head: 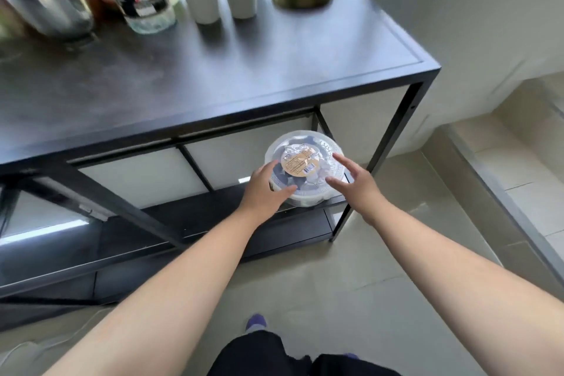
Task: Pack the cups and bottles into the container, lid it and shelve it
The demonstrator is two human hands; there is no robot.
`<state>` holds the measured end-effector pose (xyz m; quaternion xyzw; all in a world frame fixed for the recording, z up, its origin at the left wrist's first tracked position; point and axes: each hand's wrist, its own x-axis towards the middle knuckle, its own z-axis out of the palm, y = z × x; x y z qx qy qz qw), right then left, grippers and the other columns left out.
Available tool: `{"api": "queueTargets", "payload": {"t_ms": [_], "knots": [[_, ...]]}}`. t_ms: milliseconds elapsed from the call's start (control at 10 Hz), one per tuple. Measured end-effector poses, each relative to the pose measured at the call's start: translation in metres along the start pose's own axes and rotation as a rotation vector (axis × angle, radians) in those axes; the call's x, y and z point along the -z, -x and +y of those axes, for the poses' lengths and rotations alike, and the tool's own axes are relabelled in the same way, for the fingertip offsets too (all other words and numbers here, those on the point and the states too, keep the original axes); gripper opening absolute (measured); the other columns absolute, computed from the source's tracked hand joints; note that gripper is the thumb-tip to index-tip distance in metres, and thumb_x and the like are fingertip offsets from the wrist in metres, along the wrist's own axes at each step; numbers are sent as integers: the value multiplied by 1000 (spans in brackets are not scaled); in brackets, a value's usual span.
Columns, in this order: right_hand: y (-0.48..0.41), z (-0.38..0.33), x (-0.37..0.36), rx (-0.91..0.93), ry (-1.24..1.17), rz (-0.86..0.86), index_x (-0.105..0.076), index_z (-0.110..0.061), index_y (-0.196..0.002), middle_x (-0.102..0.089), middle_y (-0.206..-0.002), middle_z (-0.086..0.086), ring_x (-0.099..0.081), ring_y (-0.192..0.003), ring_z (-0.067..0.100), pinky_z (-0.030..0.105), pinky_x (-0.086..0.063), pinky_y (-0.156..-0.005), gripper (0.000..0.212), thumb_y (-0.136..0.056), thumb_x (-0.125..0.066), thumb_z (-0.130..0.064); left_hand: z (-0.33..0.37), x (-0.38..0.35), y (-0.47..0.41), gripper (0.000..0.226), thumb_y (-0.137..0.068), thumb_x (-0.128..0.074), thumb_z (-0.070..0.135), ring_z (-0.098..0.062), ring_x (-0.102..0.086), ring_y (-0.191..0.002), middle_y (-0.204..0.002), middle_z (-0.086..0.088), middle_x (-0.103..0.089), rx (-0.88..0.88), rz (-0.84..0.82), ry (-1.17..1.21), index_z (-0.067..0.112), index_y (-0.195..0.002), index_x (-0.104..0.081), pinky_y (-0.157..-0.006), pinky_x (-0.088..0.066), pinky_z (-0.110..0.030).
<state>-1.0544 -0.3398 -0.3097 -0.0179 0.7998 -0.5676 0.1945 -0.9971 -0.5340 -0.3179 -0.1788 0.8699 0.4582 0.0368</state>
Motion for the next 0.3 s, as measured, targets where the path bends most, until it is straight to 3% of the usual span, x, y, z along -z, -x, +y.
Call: {"api": "queueTargets", "payload": {"t_ms": [200, 300], "knots": [[61, -43, 8, 90, 64, 63, -54, -36, -124, -54, -125, -10, -44, -114, 3, 23, -34, -94, 43, -83, -67, -32, 49, 39, 65, 52, -80, -65, 41, -13, -46, -115, -128, 2, -50, -112, 49, -76, 33, -127, -46, -89, -33, -24], [85, -68, 15, 267, 165, 191, -61, -34, -103, -62, -111, -12, -55, -105, 6, 22, -39, -85, 18, -85, -64, -32, 75, 58, 86, 39, -82, -64, 33, -14, -51, -112, -118, 2, -58, -282, 190, -119, 26, -119, -54, -94, -37, -25]]}}
